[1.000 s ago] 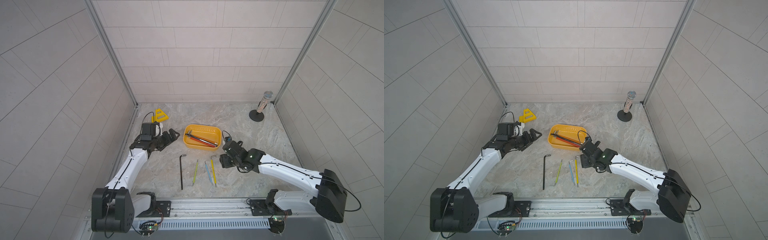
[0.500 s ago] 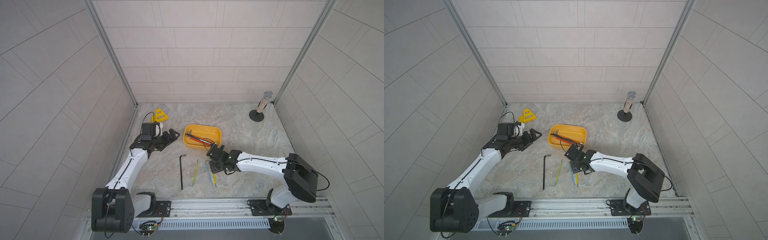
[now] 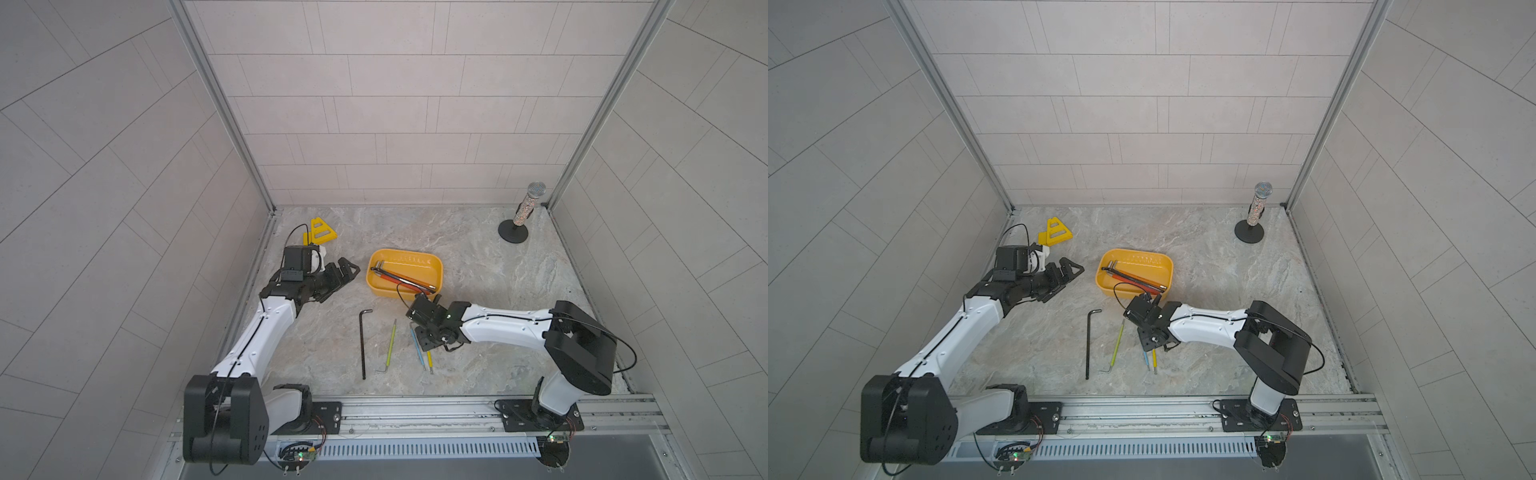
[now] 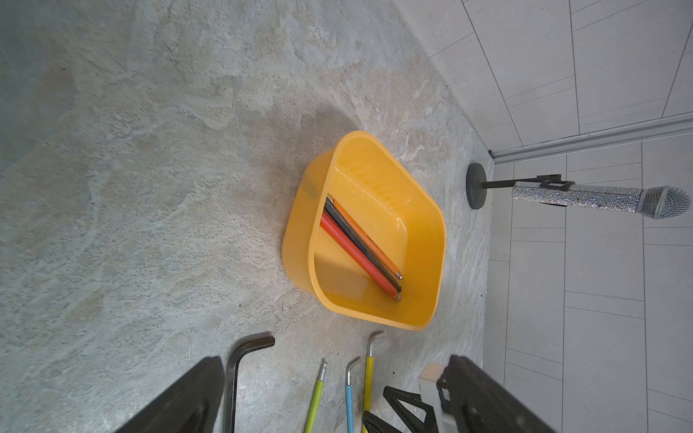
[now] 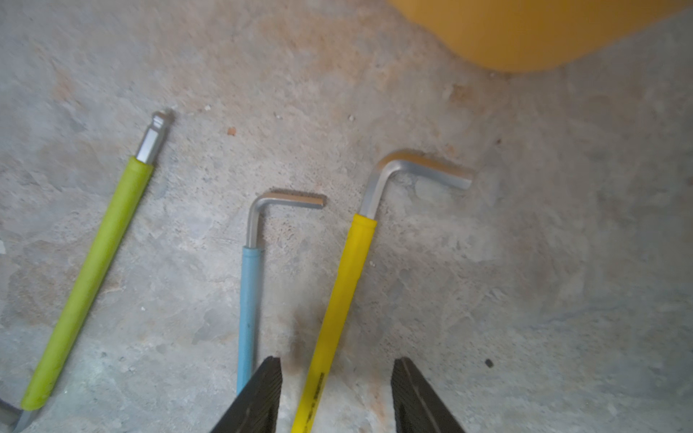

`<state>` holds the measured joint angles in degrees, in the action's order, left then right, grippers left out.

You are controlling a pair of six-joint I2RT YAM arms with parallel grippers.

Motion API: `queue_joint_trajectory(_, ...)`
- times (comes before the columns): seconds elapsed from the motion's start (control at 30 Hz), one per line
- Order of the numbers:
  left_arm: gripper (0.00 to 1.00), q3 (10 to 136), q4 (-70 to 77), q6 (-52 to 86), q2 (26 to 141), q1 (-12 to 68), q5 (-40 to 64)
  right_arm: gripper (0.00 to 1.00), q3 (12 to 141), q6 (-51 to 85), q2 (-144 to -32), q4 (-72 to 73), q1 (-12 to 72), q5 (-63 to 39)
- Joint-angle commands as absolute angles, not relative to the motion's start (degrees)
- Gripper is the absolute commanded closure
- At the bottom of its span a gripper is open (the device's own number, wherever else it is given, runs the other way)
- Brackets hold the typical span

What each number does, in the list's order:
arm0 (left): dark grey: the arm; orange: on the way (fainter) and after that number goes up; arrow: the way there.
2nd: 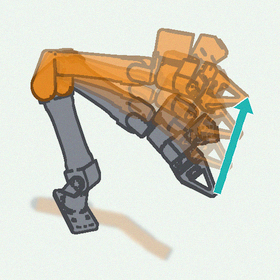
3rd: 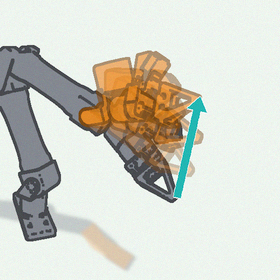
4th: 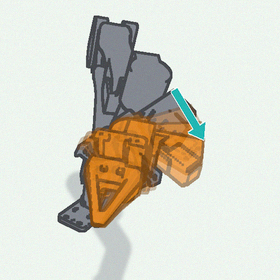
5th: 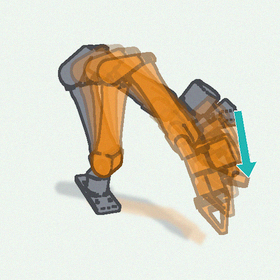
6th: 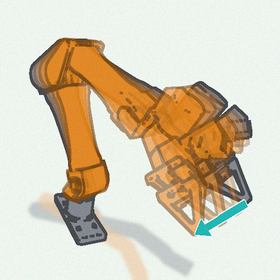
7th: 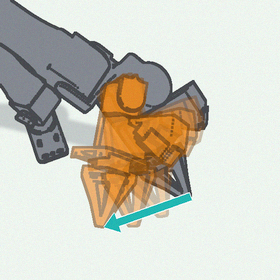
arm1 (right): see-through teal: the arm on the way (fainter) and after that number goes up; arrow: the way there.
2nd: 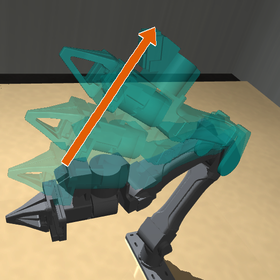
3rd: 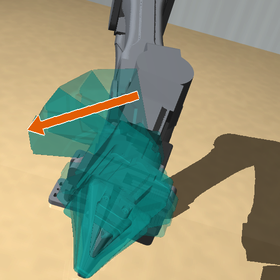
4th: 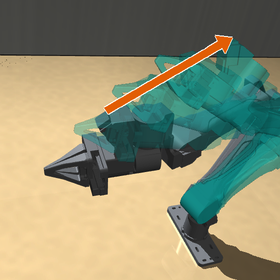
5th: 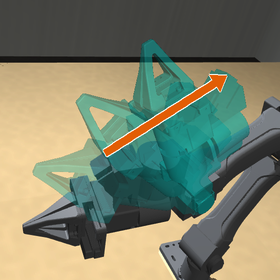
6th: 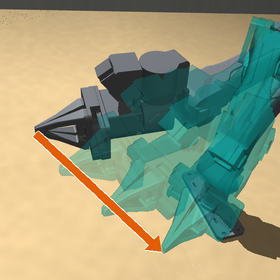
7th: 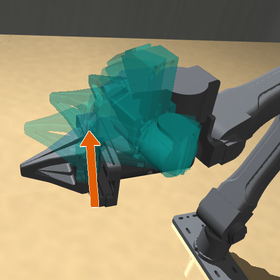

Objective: Put the hex key on the desktop into the storage box
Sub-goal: Pick up the Allen key from the center of the board.

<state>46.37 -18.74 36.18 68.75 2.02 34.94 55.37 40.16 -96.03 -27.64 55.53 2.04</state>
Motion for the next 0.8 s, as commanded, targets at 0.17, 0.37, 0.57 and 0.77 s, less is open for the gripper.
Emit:
queue_joint_trajectory(0.17, 0.00, 46.07, -18.64, 35.83, 68.65, 2.19, 35.46, 0.56, 56.38, 40.82, -99.23, -29.29, 56.33, 2.77)
queue_joint_trajectory(0.37, 0.00, 46.02, -18.63, 35.86, 68.73, 2.15, 35.41, 0.65, 55.81, 41.37, -99.95, -29.58, 56.84, 3.26)
queue_joint_trajectory(0.57, 0.00, 46.02, -18.63, 35.78, 68.71, 2.12, 35.44, 0.76, 55.90, 41.22, -99.86, -32.09, 57.06, 5.43)
queue_joint_trajectory(0.77, 0.00, 46.03, -18.63, 35.77, 68.67, 2.13, 35.43, 0.90, 55.74, 40.72, -98.31, -32.85, 57.07, 6.00)
